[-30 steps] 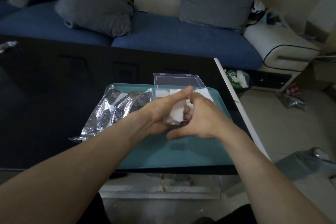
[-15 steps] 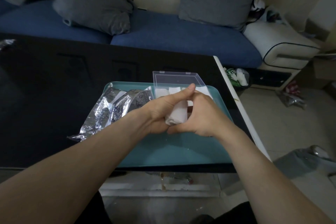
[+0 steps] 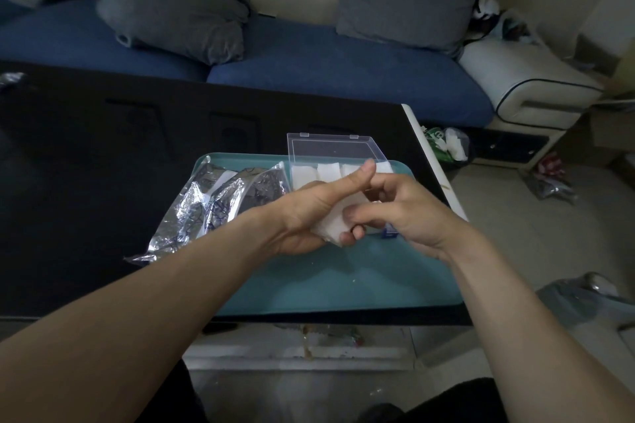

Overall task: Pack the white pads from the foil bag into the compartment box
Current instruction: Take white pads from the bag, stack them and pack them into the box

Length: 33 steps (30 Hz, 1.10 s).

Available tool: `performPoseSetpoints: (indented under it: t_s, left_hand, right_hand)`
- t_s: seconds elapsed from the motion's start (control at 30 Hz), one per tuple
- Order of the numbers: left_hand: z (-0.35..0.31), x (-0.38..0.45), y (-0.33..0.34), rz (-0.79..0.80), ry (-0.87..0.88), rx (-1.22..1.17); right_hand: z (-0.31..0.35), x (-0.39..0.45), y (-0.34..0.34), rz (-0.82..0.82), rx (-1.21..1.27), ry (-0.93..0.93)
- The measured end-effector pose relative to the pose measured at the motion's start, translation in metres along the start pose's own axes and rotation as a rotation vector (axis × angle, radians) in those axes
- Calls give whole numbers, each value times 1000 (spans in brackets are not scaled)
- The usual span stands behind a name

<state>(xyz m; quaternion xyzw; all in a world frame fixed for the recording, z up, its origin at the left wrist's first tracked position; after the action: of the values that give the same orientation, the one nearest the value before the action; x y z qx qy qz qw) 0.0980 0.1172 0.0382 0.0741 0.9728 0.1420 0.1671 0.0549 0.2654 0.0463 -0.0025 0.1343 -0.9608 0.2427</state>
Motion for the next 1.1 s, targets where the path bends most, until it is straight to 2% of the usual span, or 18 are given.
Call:
performPoseSetpoints:
  t_s: [0.07, 0.13, 0.2, 0.27, 0.33, 0.4, 0.5, 0.63, 0.8, 0.93, 1.03, 1.1]
  left_hand:
    - [-5, 1, -1, -35, 21, 15]
    - [-9, 1, -7, -261, 23, 61]
    - [-9, 2, -16, -540, 242, 328]
    - [-7, 5, -23, -679, 527, 703]
    - [-2, 8, -24, -628, 647, 964]
    - [9, 16, -25, -505, 676, 1202]
    - [21, 23, -20, -346, 623, 1494]
    - [27, 28, -17, -292, 583, 1693]
    - [29, 31, -17, -319, 583, 1636]
    - [28, 30, -18, -393, 628, 1537]
    - [26, 31, -14, -479, 721, 1471]
    - [24, 33, -12, -479, 774, 1502]
  right_hand:
    - [1, 3, -10, -87, 97, -60]
    - [-2, 9, -30, -263, 312, -62]
    - [-8, 14, -49, -439, 476, -42]
    - [-18, 19, -57, -566, 390, -25]
    - [-27, 25, -54, -579, 243, -10]
    - [-38, 33, -44, -523, 115, 27]
    - [-47, 43, -29, -461, -206, 20]
    - [-45, 45, -16, -462, -421, 75]
    - [-39, 46, -9, -540, -551, 100]
    - [-35, 45, -6, -591, -650, 46]
    - [-24, 43, -4, -568, -794, 47]
    - [-18, 42, -4, -536, -901, 40]
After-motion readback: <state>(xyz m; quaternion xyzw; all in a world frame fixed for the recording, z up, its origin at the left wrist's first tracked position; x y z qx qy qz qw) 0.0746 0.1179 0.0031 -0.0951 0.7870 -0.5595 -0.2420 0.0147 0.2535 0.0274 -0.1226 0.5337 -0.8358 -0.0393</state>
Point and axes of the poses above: each hand's wrist, its own x-axis towards the middle knuckle, its own y-axis out of the palm, z = x × y, the point moved 1 cm from there along x, towards the middle knuckle, and after that the axes turned 14 degrees about -z, right-handed, at the moved point
